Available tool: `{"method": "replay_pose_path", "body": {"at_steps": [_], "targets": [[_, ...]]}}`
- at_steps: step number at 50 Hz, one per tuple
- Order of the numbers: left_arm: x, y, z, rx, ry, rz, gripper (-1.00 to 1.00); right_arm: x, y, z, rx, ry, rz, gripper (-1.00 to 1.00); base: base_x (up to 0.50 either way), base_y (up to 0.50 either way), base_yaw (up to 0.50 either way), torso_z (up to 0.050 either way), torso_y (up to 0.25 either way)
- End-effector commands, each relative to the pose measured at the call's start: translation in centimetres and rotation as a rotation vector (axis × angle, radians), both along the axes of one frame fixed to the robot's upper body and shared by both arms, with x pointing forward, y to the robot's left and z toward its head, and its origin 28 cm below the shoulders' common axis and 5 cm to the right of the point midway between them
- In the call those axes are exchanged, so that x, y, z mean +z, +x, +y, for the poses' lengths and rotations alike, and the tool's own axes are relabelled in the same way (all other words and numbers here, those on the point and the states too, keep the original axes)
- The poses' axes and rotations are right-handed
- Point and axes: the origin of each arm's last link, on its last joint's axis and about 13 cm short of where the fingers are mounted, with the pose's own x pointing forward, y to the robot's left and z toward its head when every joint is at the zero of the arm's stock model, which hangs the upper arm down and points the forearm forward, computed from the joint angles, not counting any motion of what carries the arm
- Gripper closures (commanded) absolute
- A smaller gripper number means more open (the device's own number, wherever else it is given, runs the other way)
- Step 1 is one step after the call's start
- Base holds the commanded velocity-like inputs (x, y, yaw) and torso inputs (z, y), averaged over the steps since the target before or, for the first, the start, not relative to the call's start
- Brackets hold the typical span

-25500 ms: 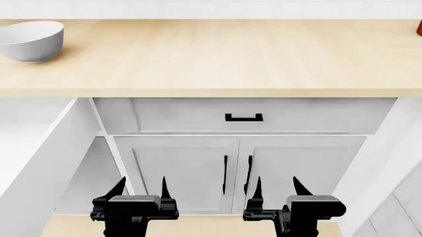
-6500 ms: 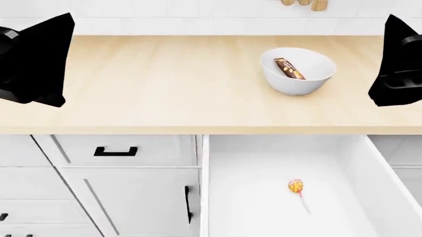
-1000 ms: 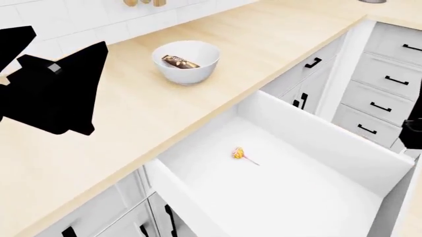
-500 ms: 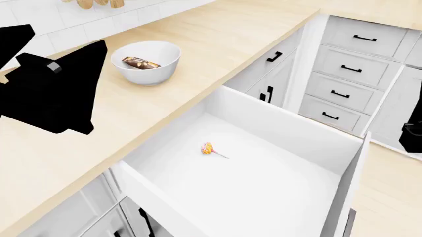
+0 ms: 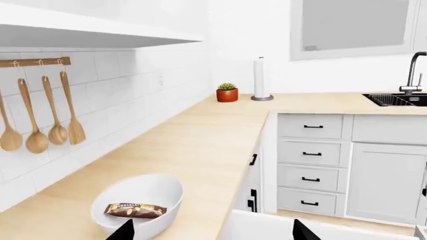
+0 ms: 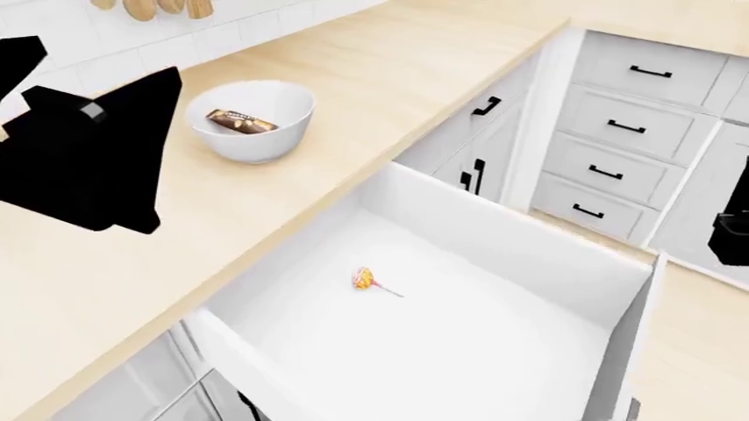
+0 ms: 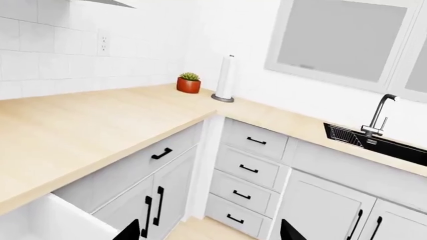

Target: Place the bar in the bowl and close the drawer.

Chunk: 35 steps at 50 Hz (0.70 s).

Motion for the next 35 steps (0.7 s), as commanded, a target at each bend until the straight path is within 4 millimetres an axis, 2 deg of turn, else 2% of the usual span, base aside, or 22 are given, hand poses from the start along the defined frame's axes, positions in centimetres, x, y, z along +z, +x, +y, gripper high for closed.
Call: {"method": "replay_pose_path", "body": {"at_steps": [1,8,19,23,29,35], "targets": [[0.38,-0.01,-0.08,0.018,0.019,0.005,-1.00,-0.23,0.12,0.07,0.009,-0.003,0.032,-1.00,0.33,-0.38,0.00,0.000,0.000],[0.62,0.23,-0.10,0.007,0.022,0.035,-1.00,-0.26,0.09,0.08,0.010,0.000,0.031,-1.00,0.30,-0.36,0.00,0.000,0.000],[0.66,0.20,-0.13,0.008,0.027,0.040,-1.00,-0.23,0.00,0.05,0.002,0.001,0.016,-1.00,0.00,0.00,0.00,0.000,0.002],[0.69,0.12,-0.17,0.008,0.029,0.040,-1.00,-0.25,-0.05,0.04,-0.003,-0.001,0.013,-1.00,0.37,0.28,0.00,0.000,0.000],[0.79,0.01,-0.18,0.010,0.031,0.039,-1.00,-0.11,-0.18,-0.04,0.000,0.007,0.012,-1.00,0.00,0.00,0.00,0.000,0.000],[0.96,-0.11,-0.26,0.008,0.035,0.038,-1.00,0.22,0.02,-0.67,-0.009,0.020,0.030,-1.00,0.00,0.00,0.00,0.000,0.000]]}}
